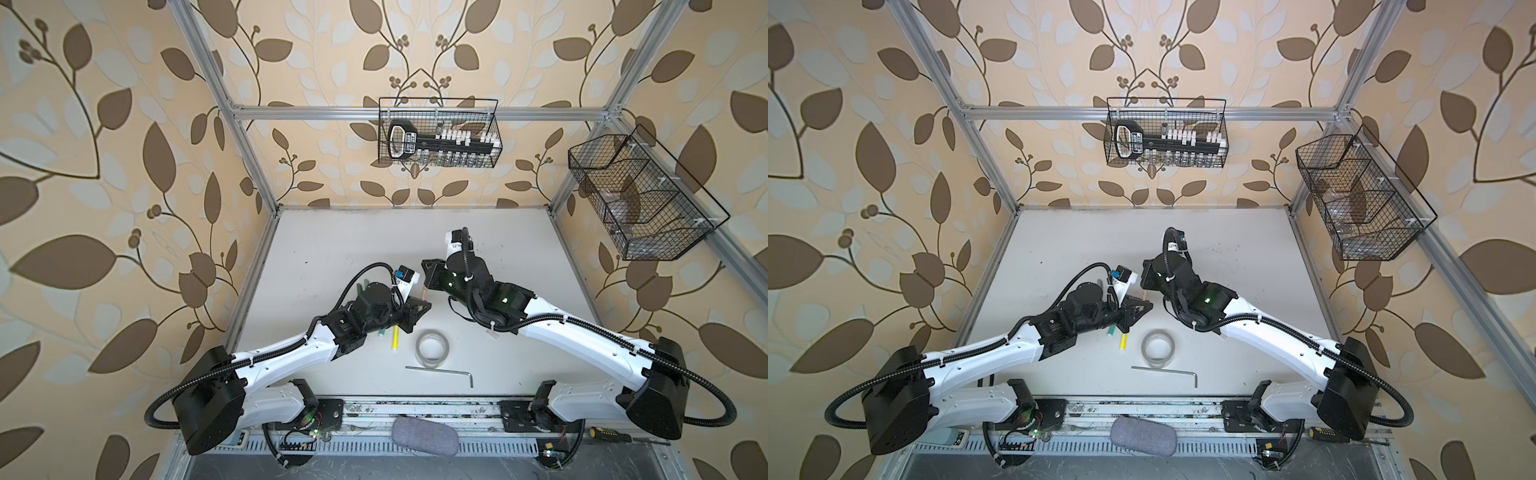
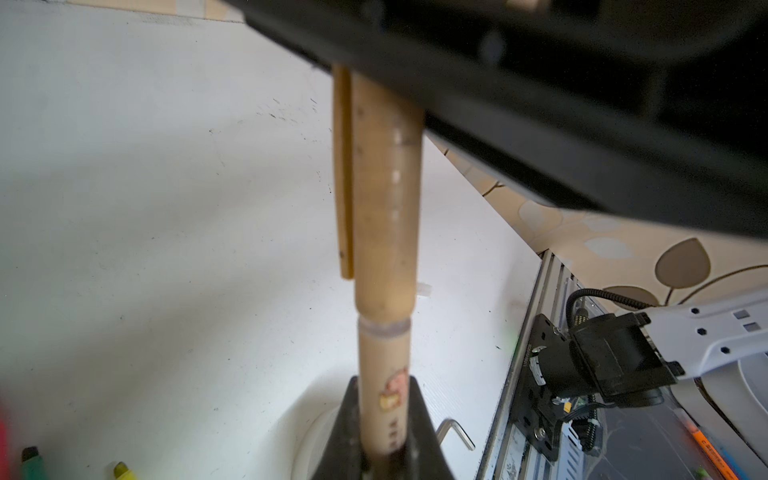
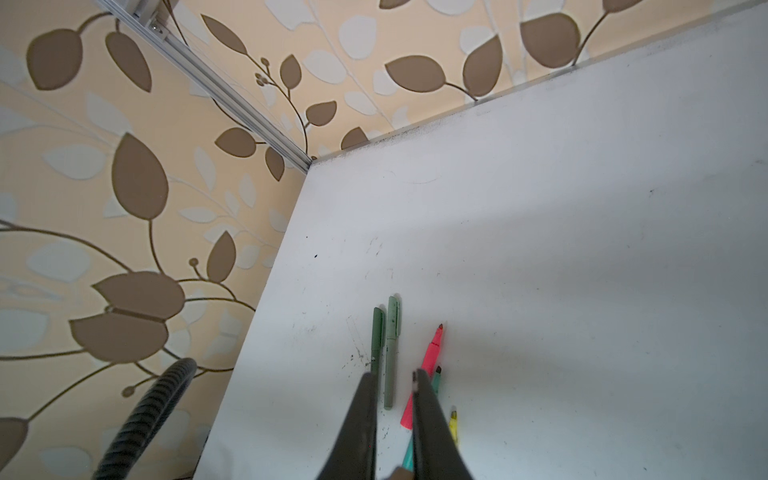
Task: Insert the pens into the pen caps
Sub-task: 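Open the right gripper off the capped pen and raise it away, then lower the capped pen beside the green pens with the left gripper while the right withdraws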
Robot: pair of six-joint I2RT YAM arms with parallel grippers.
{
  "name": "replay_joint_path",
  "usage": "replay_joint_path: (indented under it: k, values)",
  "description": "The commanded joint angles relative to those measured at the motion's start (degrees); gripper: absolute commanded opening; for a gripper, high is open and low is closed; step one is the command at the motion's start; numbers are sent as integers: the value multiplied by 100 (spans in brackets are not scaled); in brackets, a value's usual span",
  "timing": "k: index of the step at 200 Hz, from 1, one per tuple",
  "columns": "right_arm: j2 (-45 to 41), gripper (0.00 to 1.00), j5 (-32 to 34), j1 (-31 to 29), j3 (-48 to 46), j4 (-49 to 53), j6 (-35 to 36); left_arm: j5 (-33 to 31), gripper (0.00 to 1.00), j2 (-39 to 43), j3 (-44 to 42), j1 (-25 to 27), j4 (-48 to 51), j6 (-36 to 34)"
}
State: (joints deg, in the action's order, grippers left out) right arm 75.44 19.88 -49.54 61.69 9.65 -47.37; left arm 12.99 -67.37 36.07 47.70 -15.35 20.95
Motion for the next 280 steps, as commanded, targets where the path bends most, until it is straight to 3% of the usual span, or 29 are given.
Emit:
replay_joint_path:
  k: [1,14,75,136,155,189,213,245,264,280]
  values:
    - [-20,6,-78,-120,-160,-29,-187,-217,0,163,-147,55,-571,-43]
    - [-38,0,-178,-176,-273,-80,-239,-404,0,176,-203,55,-832,49]
    - [-381,0,-325,-739,-1005,-798,-368,-1090,0,-202,800,-22,-641,-197]
    - [-655,0,-243,-1241,-1656,-1357,-522,-879,0,29,1446,-571,-730,89]
    - [-594,0,-264,-1421,-1748,-1513,-684,-1204,0,171,1710,-595,-466,-39]
    - [-594,0,25,-1805,-1618,-1360,-906,-2027,0,256,1938,-595,-131,-404]
    - [-875,0,440,-1730,-1390,-702,-837,-2094,0,400,1756,-595,167,-386]
    - [-1683,43,396,-992,-1383,-14,-554,-1972,0,695,996,-592,786,131]
    - [-2248,60,287,-387,-1287,419,-151,-2221,0,957,419,-597,1071,748]
    - [-2410,66,166,236,-966,960,320,-2565,0,1102,255,-604,1662,1102]
